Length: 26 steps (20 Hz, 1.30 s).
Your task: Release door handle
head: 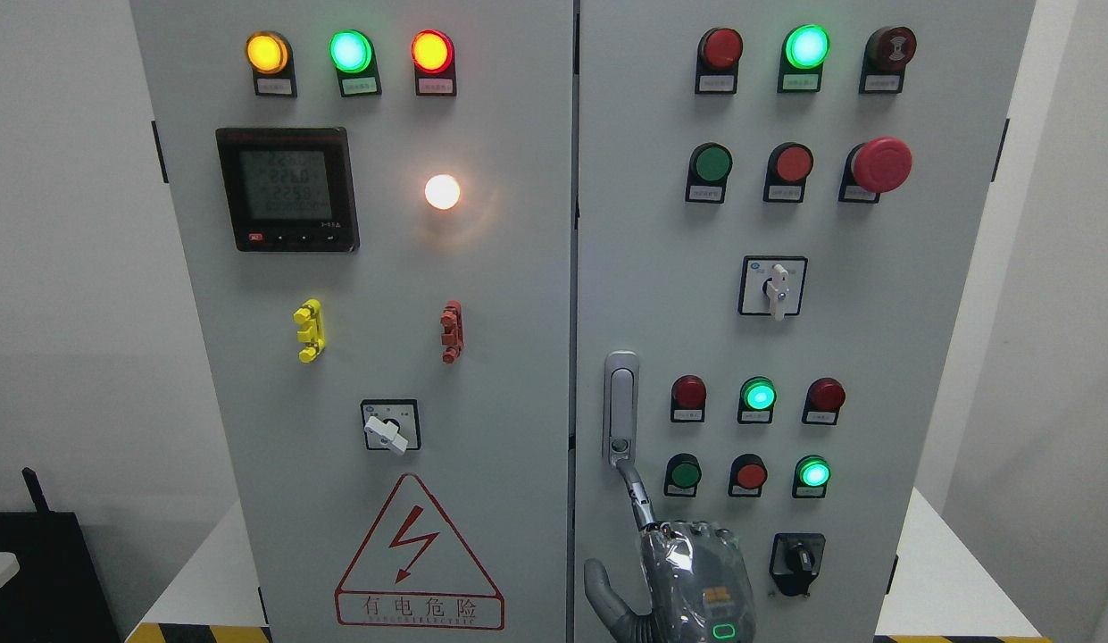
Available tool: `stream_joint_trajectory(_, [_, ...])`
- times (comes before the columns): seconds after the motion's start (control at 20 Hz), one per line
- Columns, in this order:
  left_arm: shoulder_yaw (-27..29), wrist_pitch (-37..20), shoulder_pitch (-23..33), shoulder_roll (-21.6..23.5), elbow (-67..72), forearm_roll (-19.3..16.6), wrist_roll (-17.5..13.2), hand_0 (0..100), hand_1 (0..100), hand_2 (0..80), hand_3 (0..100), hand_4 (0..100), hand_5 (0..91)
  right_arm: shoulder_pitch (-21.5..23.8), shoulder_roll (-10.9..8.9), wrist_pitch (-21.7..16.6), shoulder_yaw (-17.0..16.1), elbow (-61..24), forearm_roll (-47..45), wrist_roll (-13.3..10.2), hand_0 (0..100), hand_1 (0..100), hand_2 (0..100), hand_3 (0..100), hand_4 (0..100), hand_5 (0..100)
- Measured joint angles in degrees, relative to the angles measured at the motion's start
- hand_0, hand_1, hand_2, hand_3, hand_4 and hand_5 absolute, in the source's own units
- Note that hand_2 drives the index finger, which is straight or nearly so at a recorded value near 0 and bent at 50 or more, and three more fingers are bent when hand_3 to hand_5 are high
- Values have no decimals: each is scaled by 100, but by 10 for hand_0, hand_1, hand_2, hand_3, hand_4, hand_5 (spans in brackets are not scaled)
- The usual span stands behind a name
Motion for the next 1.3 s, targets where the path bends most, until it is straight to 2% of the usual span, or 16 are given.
stream_joint_trajectory(0.4, [0,0,0,0,0,0,0,120,389,0,0,0,0,0,-1,0,0,1,-10,22,392,411,86,1000,1000,1000])
stream_joint_trajectory(0.65, [0,0,0,0,0,0,0,120,389,0,0,0,0,-6,-2,-4,1,3,-23,-155,391,410,86,1000,1000,1000])
stream_joint_trajectory(0.95, [0,0,0,0,0,0,0,120,389,0,0,0,0,-14,-2,-32,5,-2,-31,-244,391,410,101,1000,1000,1000])
stream_joint_trajectory(1.1, [0,0,0,0,0,0,0,120,389,0,0,0,0,-15,-4,-49,9,-4,-32,-325,393,410,160,1000,1000,1000])
stream_joint_trajectory(1.2, [0,0,0,0,0,0,0,120,389,0,0,0,0,-16,-5,-75,13,-5,-35,-387,398,411,249,1000,1000,1000])
stream_joint_trajectory(1.3, [0,0,0,0,0,0,0,120,389,0,0,0,0,-15,-6,-141,13,-6,-37,-476,424,417,445,1000,1000,1000])
